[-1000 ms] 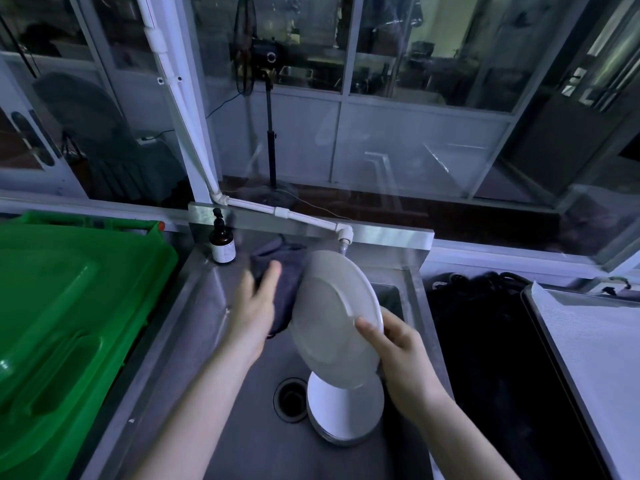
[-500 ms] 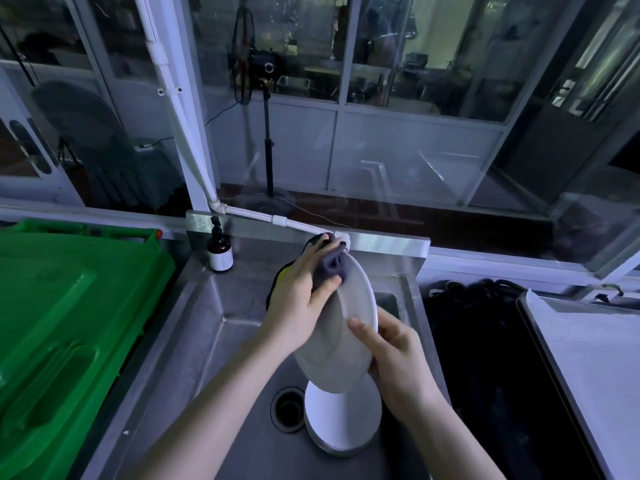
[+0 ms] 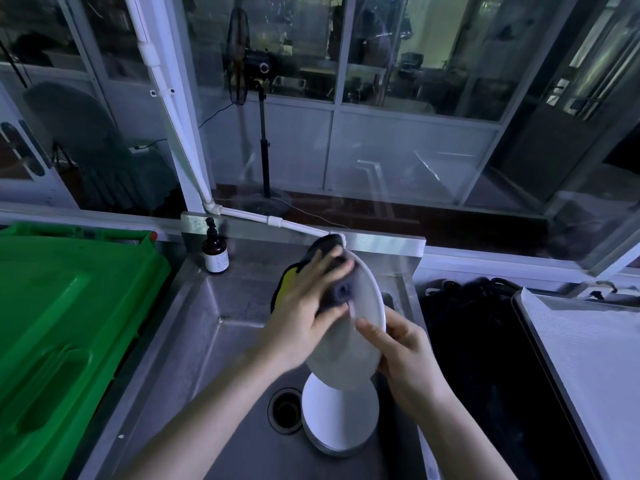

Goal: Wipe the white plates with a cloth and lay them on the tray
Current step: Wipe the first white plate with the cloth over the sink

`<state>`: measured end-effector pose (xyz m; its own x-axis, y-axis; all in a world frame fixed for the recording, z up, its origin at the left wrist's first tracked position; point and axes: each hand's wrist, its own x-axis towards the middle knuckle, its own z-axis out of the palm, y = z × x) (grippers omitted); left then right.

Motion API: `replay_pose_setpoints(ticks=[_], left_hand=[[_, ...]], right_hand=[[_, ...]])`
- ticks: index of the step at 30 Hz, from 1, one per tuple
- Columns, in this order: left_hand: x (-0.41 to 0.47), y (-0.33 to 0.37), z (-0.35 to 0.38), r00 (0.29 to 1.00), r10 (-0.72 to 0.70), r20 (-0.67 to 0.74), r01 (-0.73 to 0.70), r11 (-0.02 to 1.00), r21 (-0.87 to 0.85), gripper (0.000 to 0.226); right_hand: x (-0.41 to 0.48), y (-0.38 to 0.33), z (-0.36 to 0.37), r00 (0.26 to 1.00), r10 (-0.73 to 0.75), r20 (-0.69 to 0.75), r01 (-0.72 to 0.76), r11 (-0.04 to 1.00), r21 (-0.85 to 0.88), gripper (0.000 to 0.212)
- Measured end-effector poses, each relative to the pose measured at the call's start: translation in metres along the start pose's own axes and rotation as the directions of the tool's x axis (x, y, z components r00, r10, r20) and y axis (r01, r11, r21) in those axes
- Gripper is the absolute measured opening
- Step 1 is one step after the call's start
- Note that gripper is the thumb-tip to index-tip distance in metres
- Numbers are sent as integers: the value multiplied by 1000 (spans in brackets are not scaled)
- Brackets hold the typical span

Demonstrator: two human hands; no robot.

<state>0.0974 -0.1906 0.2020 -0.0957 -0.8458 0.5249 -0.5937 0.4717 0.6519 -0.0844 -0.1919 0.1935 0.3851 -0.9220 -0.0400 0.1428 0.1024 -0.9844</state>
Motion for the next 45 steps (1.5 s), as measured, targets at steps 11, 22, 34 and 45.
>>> replay_pose_setpoints(ticks=[11,22,34,45], left_hand=[[12,-35,-12,993,-115,17,116,992,-54,57],[-41,-8,30,998,44,-52,-34,983,182,58],[-46,-1,33,994,39,-106,-18,981,193,62],[-50,10,33,995,58,84,-88,908,411,71]], right_hand=[[-8,-10,-16,996,90,28,-94,981,167,37],[9,-12,-26,982,110,-152,-24,876,481,32],[22,-35,-12,973,97,-208,36,832,554,43],[23,-35,-1,968,136,-213,22,795,606,36]])
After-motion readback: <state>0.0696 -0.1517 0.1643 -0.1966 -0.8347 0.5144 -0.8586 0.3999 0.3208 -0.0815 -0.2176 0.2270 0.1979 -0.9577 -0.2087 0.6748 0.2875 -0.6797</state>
